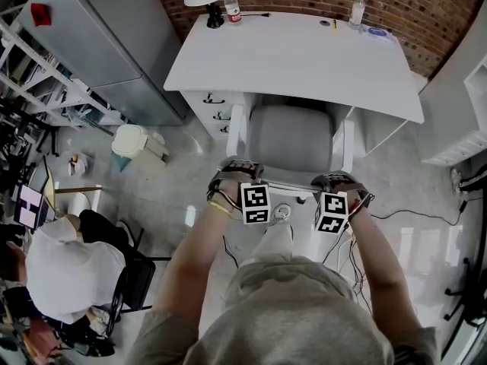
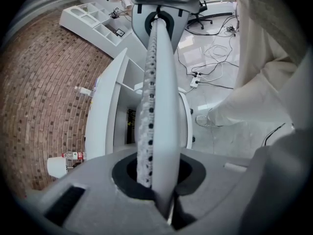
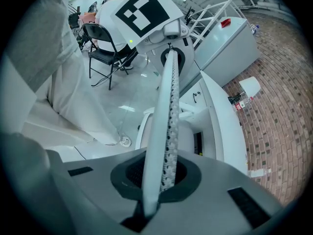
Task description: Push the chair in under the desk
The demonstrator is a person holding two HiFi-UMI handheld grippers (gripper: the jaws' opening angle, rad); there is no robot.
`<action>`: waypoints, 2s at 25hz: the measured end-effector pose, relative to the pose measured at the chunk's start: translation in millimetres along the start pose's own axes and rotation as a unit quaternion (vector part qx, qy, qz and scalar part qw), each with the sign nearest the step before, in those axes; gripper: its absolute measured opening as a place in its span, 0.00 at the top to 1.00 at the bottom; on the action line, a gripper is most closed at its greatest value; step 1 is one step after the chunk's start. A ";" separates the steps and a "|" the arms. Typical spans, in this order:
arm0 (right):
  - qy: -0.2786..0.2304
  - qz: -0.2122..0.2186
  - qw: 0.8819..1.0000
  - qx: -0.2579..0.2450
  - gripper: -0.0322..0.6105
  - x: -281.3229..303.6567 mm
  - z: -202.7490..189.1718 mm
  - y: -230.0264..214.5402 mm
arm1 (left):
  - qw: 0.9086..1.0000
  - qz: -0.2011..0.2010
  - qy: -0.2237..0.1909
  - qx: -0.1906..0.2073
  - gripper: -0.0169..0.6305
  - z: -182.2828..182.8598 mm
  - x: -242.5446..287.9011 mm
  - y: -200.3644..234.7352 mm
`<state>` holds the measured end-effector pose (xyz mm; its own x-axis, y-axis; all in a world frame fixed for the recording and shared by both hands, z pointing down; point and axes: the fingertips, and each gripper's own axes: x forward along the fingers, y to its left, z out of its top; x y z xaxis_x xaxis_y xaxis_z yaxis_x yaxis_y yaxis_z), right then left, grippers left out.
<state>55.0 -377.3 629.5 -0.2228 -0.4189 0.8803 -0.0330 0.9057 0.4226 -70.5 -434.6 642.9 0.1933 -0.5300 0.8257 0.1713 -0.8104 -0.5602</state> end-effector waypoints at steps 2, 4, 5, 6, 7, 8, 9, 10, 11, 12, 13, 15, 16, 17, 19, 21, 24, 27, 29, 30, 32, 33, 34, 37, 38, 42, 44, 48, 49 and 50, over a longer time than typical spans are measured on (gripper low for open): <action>-0.001 0.002 1.000 0.001 0.94 0.1 -1.0 -0.2 | 1.000 0.000 -0.001 0.000 0.92 1.3 0.8 0.5; 0.001 0.002 1.000 0.002 0.94 0.0 -1.1 -0.4 | 1.000 0.001 -0.003 0.002 0.92 1.5 0.6 0.8; 0.003 0.000 1.000 0.002 0.94 0.2 -1.4 -0.7 | 1.000 0.001 -0.004 0.002 0.92 1.2 0.3 1.1; 0.004 -0.002 1.000 0.002 0.94 0.6 -1.6 -1.2 | 1.000 0.002 -0.004 0.002 0.92 0.8 0.2 1.4; 0.004 -0.002 1.000 0.001 0.93 0.9 -1.6 -1.7 | 1.000 0.002 -0.005 0.002 0.92 0.5 0.2 1.8; 0.004 -0.002 1.000 0.001 0.94 1.2 -1.7 -2.0 | 1.000 0.002 -0.005 0.002 0.92 0.5 0.5 2.1; 0.003 -0.001 1.000 0.002 0.94 1.5 -1.9 -1.8 | 1.000 0.002 -0.005 0.002 0.92 0.7 0.8 2.1; 0.003 0.000 1.000 0.002 0.94 1.8 -2.1 -1.5 | 1.000 0.001 -0.004 0.002 0.92 0.9 1.1 2.0; 0.002 0.000 1.000 0.002 0.94 1.8 -1.9 -1.3 | 1.000 0.001 -0.004 0.002 0.92 0.8 1.2 1.9; 0.002 0.000 1.000 0.002 0.93 1.4 -1.5 -1.4 | 1.000 0.001 -0.004 0.002 0.92 0.8 1.0 1.9; 0.002 0.000 1.000 0.002 0.94 0.8 -1.0 -1.7 | 1.000 0.000 -0.004 0.002 0.92 0.7 0.4 2.1; 0.003 -0.002 1.000 0.000 0.94 -0.3 -0.7 -2.3 | 1.000 0.000 -0.004 0.002 0.92 0.3 -0.9 2.1; 0.004 -0.003 1.000 -0.001 0.93 -0.6 -0.9 -2.5 | 1.000 0.000 -0.004 0.002 0.92 0.3 -1.2 1.9; 0.005 -0.004 1.000 -0.001 0.94 -0.8 -1.1 -2.7 | 1.000 0.000 -0.004 0.002 0.92 0.6 -1.1 1.6; 0.004 -0.005 1.000 -0.001 0.93 -0.6 -1.5 -2.6 | 1.000 0.001 -0.005 0.003 0.92 1.2 -0.5 1.4; 0.003 -0.005 1.000 -0.002 0.93 -0.6 -1.2 -2.8 | 1.000 0.001 -0.005 0.002 0.92 1.4 -0.1 1.6; 0.003 -0.005 1.000 -0.002 0.93 -0.4 -1.1 -2.8 | 1.000 0.001 -0.005 0.002 0.92 1.2 0.0 2.0; 0.003 -0.003 1.000 -0.001 0.93 1.0 -0.8 -2.8 | 1.000 0.002 -0.004 0.002 0.92 0.1 0.9 2.1; 0.002 -0.004 1.000 -0.002 0.93 1.5 -0.4 -2.5 | 1.000 0.002 -0.004 0.001 0.92 -0.2 1.3 1.3; 0.002 -0.005 1.000 -0.002 0.93 1.2 -0.1 -2.1 | 1.000 0.001 -0.004 0.001 0.92 0.0 1.3 0.7; 0.003 -0.009 1.000 -0.002 0.93 0.4 0.4 -1.5 | 1.000 0.001 -0.004 0.001 0.92 0.2 1.0 -0.3; 0.004 -0.011 1.000 -0.002 0.93 0.5 0.3 -1.5 | 1.000 0.001 -0.005 0.001 0.92 0.1 0.8 -0.5; 0.007 -0.014 1.000 -0.001 0.93 1.0 -0.1 -1.7 | 1.000 0.000 -0.004 0.000 0.92 -0.3 0.8 -0.7; 0.022 -0.025 0.999 0.002 0.93 2.2 -2.5 -3.6 | 1.000 -0.001 -0.002 -0.003 0.92 -1.4 0.8 -1.6; 0.031 -0.027 0.999 0.004 0.93 2.6 -4.4 -3.5 | 1.000 -0.003 -0.002 -0.005 0.91 -1.1 0.9 -2.3; 0.042 -0.037 0.998 0.029 0.65 -1.5 -5.8 -1.7 | 1.000 -0.010 -0.008 -0.017 0.60 1.2 -1.7 -8.9; 0.033 -0.056 0.997 0.046 0.64 -7.1 -3.4 -3.0 | 1.000 0.000 -0.013 -0.016 0.55 2.2 -5.7 -10.3; 0.037 -0.080 0.995 0.050 0.64 -15.9 -5.8 -0.3 | 0.999 0.030 -0.027 -0.024 0.53 5.0 -16.4 -4.9; 0.037 -0.089 0.994 0.051 0.64 -18.7 -6.2 -0.5 | 0.998 0.039 -0.030 -0.027 0.53 5.8 -19.9 -2.3; 0.036 -0.098 0.993 0.054 0.64 -22.1 -6.4 -0.8 | 0.998 0.048 -0.032 -0.029 0.53 6.9 -23.5 -0.1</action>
<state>66.1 -369.1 611.2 -0.1309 -0.5885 0.7979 -0.1734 0.8060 0.5660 -68.4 -420.3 623.1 0.2674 -0.5905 0.7614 0.0935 -0.7706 -0.6305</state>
